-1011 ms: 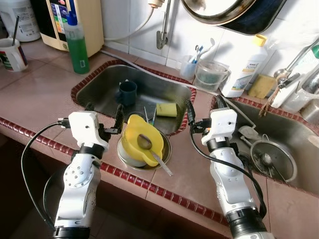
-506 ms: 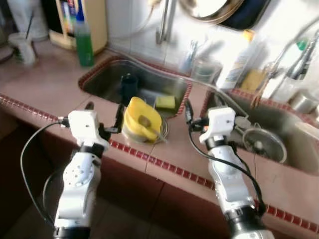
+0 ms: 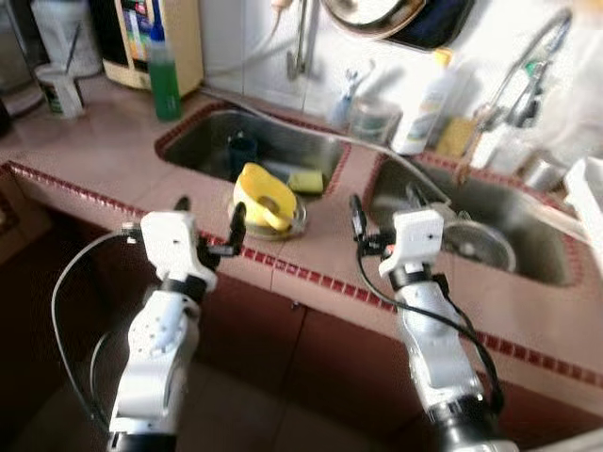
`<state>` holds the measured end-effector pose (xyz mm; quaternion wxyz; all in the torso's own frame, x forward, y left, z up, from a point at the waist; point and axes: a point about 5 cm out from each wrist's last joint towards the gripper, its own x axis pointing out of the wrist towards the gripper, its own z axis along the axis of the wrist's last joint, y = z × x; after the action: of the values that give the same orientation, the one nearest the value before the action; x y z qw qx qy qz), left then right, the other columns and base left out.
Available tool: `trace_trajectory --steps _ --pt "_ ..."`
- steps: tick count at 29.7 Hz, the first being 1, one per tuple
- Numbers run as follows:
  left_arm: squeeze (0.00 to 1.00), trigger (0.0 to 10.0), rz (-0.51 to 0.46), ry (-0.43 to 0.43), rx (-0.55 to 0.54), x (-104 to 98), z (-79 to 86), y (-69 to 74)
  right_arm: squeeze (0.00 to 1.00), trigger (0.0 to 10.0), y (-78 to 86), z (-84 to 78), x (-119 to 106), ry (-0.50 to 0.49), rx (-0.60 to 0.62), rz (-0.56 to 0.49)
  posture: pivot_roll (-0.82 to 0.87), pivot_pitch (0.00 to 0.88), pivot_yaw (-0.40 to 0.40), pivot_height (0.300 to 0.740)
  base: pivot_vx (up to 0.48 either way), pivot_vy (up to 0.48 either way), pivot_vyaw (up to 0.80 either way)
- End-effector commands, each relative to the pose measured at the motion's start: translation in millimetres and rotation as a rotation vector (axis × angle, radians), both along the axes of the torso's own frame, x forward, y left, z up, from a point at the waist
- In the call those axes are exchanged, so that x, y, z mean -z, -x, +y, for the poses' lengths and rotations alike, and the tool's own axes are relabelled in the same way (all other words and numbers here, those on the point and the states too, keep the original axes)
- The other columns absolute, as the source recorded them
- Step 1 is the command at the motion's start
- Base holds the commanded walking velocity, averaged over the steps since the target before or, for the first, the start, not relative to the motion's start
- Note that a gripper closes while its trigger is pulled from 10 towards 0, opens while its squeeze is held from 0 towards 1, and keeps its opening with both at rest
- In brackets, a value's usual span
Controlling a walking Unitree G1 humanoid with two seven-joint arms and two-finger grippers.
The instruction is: Kitchen organization
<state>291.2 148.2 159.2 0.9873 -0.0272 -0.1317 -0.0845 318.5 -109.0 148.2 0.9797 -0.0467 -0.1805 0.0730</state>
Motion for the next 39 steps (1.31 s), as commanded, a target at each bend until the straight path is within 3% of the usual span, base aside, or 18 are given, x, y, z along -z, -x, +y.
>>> trace_trajectory --steps 1,14,18,22,25,31,39 --pt "0.0 10.0 -0.028 -0.023 0.024 -6.2 -3.6 -0.3 0.0 10.0 -1.4 -1.3 -4.9 0.0 -0.001 -0.02 -0.11 0.026 -0.124 0.74 0.0 0.0 0.0" --pt "0.0 10.0 -0.009 -0.086 0.129 6.7 -18.2 8.1 0.0 10.0 1.8 9.0 -1.7 0.012 -0.088 -0.015 -0.1 0.037 -0.14 0.74 0.0 0.0 0.0" --pt "0.0 10.0 0.009 -0.083 0.114 12.8 -15.2 10.7 0.0 10.0 4.0 8.4 0.5 0.039 -0.101 -0.019 -0.1 0.032 -0.137 0.74 0.0 0.0 0.0" --pt "0.0 10.0 0.077 0.002 0.024 28.8 -3.6 12.1 0.0 10.0 5.9 -1.1 4.3 0.047 -0.08 -0.003 -0.11 0.02 -0.145 0.74 0.0 0.0 0.0" --pt "0.0 10.0 0.089 -0.022 0.024 36.1 -3.4 12.8 0.0 10.0 9.7 -1.3 4.8 0.052 -0.086 -0.004 -0.11 0.025 -0.143 0.74 0.0 0.0 0.0" --pt "0.0 10.0 0.066 -0.064 0.097 29.7 -6.4 8.8 0.0 10.0 18.0 1.2 10.7 0.079 -0.13 0.002 -0.12 0.046 -0.122 0.74 0.0 0.0 0.0" --pt "0.0 10.0 0.029 -0.023 0.023 25.2 -4.3 12.7 0.0 10.0 23.2 4.1 11.8 0.068 -0.145 -0.002 -0.12 0.037 -0.13 0.74 0.0 0.0 0.0"
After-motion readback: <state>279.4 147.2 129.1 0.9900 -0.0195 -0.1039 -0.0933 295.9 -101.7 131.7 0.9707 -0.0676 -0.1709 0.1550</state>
